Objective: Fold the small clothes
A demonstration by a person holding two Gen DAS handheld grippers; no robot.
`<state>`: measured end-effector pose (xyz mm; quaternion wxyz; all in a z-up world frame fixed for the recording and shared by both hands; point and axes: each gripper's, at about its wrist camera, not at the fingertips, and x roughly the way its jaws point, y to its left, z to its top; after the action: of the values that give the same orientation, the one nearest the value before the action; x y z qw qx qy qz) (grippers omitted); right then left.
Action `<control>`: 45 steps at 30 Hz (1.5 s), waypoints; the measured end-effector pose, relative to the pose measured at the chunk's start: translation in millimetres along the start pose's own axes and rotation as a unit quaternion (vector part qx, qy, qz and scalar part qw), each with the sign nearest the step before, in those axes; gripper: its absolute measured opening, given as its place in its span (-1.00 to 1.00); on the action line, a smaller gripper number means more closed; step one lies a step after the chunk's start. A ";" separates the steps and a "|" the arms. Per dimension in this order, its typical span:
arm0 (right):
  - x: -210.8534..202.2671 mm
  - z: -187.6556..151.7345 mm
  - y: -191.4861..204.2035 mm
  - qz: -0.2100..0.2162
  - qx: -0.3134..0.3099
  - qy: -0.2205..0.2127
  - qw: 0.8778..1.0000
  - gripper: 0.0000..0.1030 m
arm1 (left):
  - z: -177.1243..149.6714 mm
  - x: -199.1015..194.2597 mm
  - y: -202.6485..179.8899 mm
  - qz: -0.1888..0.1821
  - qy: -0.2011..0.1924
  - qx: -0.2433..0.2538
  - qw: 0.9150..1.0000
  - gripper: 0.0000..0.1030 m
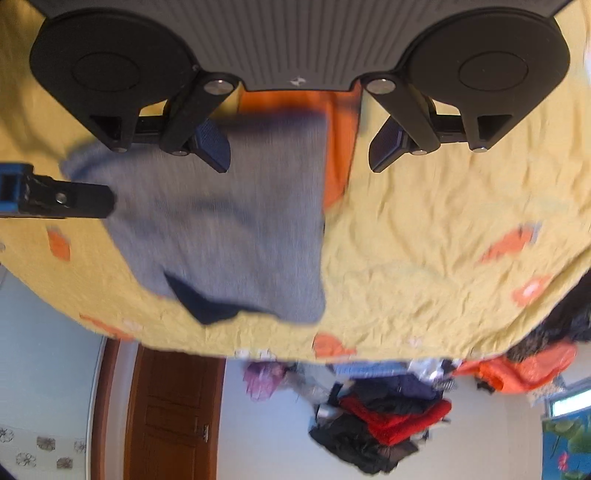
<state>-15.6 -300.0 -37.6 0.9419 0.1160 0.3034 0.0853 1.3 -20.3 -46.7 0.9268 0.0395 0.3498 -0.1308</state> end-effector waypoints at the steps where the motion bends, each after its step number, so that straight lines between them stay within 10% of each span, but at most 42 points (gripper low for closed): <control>1: -6.8 -14.7 1.3 -0.021 -0.006 0.001 1.000 0.81 | -11.9 -4.9 -2.5 0.002 0.011 -0.001 1.000 0.59; 14: 2.5 -68.9 27.3 -0.178 -0.037 0.061 0.981 1.00 | -44.4 -19.3 -12.1 0.034 0.032 -0.014 0.999 1.00; 45: 1.1 -67.5 31.4 -0.191 -0.022 0.079 0.978 1.00 | -38.7 -19.6 -10.1 0.034 0.062 -0.030 0.997 1.00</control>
<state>-57.5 -258.4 -83.0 0.9162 0.0274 0.3915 -0.0809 -40.3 -19.5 -62.7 0.9082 0.0315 0.4084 -0.0863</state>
